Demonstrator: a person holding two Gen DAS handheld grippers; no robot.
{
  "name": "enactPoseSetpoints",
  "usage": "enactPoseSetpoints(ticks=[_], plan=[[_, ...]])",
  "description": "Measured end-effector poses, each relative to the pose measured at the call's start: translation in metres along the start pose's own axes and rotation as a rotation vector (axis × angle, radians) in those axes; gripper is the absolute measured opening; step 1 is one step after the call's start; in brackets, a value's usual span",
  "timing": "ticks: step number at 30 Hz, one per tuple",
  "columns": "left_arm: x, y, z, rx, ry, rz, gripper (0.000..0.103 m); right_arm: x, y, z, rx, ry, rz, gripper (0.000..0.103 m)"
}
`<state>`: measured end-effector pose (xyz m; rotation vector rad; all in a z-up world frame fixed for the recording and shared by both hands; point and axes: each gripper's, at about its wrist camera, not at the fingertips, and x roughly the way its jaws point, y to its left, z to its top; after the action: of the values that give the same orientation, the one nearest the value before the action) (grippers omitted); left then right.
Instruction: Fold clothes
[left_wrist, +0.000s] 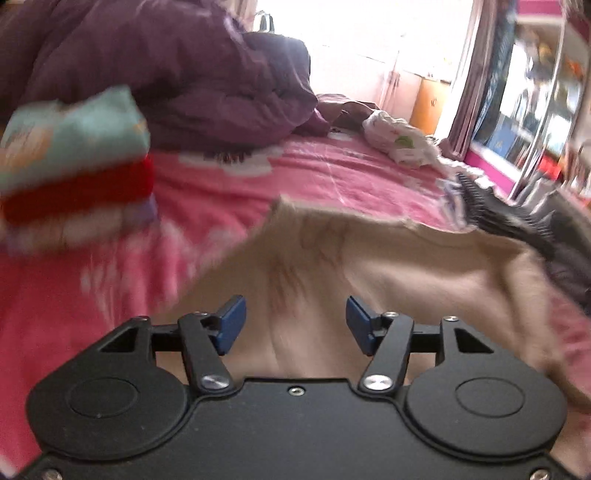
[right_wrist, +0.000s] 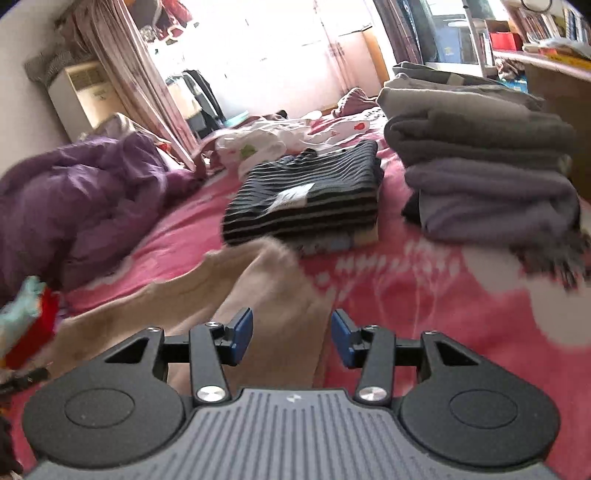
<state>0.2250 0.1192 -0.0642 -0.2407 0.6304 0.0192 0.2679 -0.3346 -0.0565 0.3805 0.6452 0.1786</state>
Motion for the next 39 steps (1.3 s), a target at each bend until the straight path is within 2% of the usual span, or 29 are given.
enactPoseSetpoints(ticks=[4,7,13,20,24,25,26,27,30,34,37,39], plan=[[-0.038,-0.006,-0.036,-0.085,0.036,-0.055,0.064,-0.037,0.027,-0.042,-0.062,0.008,0.045,0.048],[-0.062,-0.015,-0.056,-0.109,0.053,-0.092,0.067,-0.058,0.051,-0.073,-0.163,0.021,0.061,0.049],[-0.09,-0.025,-0.088,-0.155,0.076,-0.121,0.069,-0.08,0.096,-0.124,-0.363,0.056,0.078,0.05],[-0.104,-0.008,-0.12,-0.278,0.109,-0.096,0.069,-0.092,0.13,-0.175,-0.57,0.089,0.05,0.062],[-0.108,0.007,-0.133,-0.396,0.133,-0.157,0.068,-0.091,0.144,-0.201,-0.675,0.094,0.001,0.066],[-0.108,0.01,-0.136,-0.419,0.139,-0.176,0.065,-0.09,0.145,-0.205,-0.685,0.087,-0.014,0.065],[-0.107,0.007,-0.137,-0.419,0.144,-0.184,0.058,-0.089,0.146,-0.207,-0.69,0.078,-0.029,0.061],[-0.107,0.005,-0.139,-0.419,0.149,-0.192,0.054,-0.088,0.144,-0.207,-0.681,0.071,-0.043,0.053],[-0.104,-0.002,-0.145,-0.418,0.165,-0.215,0.045,-0.087,0.136,-0.202,-0.618,0.056,-0.078,0.039],[-0.101,-0.008,-0.152,-0.426,0.182,-0.238,0.043,-0.091,0.121,-0.192,-0.546,0.016,-0.168,0.035],[-0.1,-0.004,-0.153,-0.45,0.183,-0.245,0.043,-0.093,0.114,-0.186,-0.51,0.009,-0.174,0.035],[-0.096,-0.001,-0.155,-0.472,0.186,-0.257,0.041,-0.089,0.117,-0.189,-0.524,0.034,-0.141,0.035]])
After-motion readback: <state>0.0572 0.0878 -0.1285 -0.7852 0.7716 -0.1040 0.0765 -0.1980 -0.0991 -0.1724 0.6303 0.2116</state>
